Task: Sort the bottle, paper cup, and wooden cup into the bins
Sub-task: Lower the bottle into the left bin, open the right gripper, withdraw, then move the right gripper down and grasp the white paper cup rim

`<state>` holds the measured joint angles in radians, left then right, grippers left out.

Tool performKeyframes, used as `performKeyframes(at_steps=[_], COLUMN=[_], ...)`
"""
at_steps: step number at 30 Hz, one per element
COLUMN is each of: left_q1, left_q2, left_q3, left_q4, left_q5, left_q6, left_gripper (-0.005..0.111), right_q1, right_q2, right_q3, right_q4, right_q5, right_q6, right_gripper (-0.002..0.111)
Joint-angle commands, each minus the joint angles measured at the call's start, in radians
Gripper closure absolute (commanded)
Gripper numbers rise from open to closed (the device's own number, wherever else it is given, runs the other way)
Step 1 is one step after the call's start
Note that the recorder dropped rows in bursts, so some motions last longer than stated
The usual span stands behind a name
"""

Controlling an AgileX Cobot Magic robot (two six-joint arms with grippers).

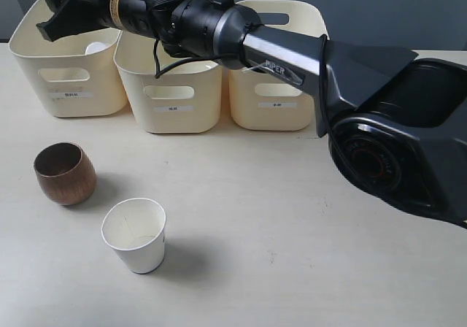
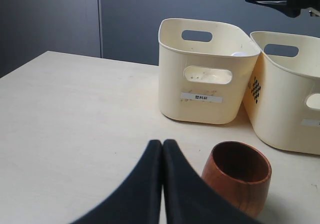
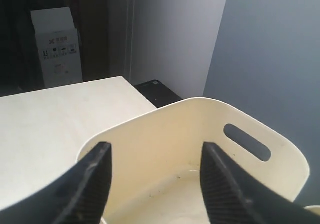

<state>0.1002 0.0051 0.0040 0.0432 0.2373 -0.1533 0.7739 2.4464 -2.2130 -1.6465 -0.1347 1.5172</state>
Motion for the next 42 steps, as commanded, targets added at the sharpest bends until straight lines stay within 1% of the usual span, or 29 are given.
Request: performKeyframes(at_steps=[1,4,6,10,15,17,19,22,24,25,26,27,28,31,32,33,37,39,40,41,42], left_q1=[-0.003,-0.003,-0.003,-0.003,-0.003,-0.003,-0.003,-0.003,-0.003,-0.003,-0.003,-0.003,-0.003,-0.003,-0.003,-0.003,-0.003,-0.003,-0.003,-0.003,-0.003], left_q2=[-0.005,-0.005,-0.005,-0.005,-0.005,-0.005,-0.005,-0.005,-0.005,-0.005,-0.005,-0.005,-0.005,-0.005,-0.005,-0.005,-0.005,-0.005,-0.005,-0.005,-0.005], left_q3=[-0.004,-0.004,-0.004,-0.004,-0.004,-0.004,-0.004,-0.004,-0.004,-0.004,-0.004,-0.004,-0.004,-0.004,-0.004,-0.004,-0.004,-0.004,-0.004,-0.004,-0.004], left_q4=[0.0,0.0,0.0,0.0,0.0,0.0,0.0,0.0,0.0,0.0,0.0,0.0,0.0,0.0,0.0,0.0,0.0,0.0,0.0,0.0,0.0], left_q5=[-0.006,-0.006,-0.006,-0.006,-0.006,-0.006,-0.006,-0.006,-0.006,-0.006,-0.006,-0.006,-0.006,-0.006,-0.006,-0.006,-0.006,-0.006,-0.006,-0.006,-0.006], left_q6=[-0.001,-0.001,-0.001,-0.001,-0.001,-0.001,-0.001,-0.001,-0.001,-0.001,-0.001,-0.001,-0.001,-0.001,-0.001,-0.001,-0.001,-0.001,-0.001,-0.001,-0.001], left_gripper=[0.107,0.107,0.107,0.107,0.107,0.107,0.107,0.107,0.107,0.107,0.107,0.107,0.107,0.107,0.107,0.107,0.107,0.107,0.107,0.107,0.107], right_q1=[-0.006,-0.006,-0.014,-0.029,-0.06,-0.08,-0.107,-0.143,-0.162,-0.167,-0.169,-0.169,-0.169,-0.169,-0.169,-0.169,-0.159,-0.14,-0.128,-0.11,-0.093], right_q2=[-0.033,-0.066,-0.093,-0.156,-0.221,-0.231,-0.236,-0.236,-0.239,-0.244,-0.266,-0.278,-0.316,-0.418,-0.491,-0.524,-0.834,-0.95,-0.975,-0.987,-0.987], right_q3=[-0.006,-0.006,-0.006,-0.006,-0.006,-0.006,-0.006,-0.006,-0.004,0.007,0.046,0.066,0.125,0.266,0.359,0.401,0.818,0.998,1.053,1.108,1.125], right_q4=[-0.058,-0.098,-0.098,-0.098,-0.098,-0.098,-0.098,-0.098,-0.098,-0.098,-0.098,-0.098,-0.098,-0.098,-0.098,-0.098,-0.098,-0.098,-0.098,-0.098,-0.098], right_q5=[-0.052,-0.129,-0.221,-0.426,-0.738,-0.832,-0.931,-1.086,-1.086,-1.086,-1.086,-1.086,-1.086,-1.086,-1.086,-1.086,-0.764,-0.627,-0.592,-0.557,-0.533], right_q6=[0.024,0.143,0.161,0.21,0.267,0.3,0.349,0.371,0.388,0.413,0.391,0.372,0.318,0.219,0.157,0.129,-0.16,-0.246,-0.278,-0.307,-0.319], right_gripper=[0.056,0.056,0.056,0.056,0.061,0.063,0.067,0.082,0.092,0.096,0.102,0.104,0.106,0.106,0.106,0.106,0.106,0.105,0.104,0.098,0.094])
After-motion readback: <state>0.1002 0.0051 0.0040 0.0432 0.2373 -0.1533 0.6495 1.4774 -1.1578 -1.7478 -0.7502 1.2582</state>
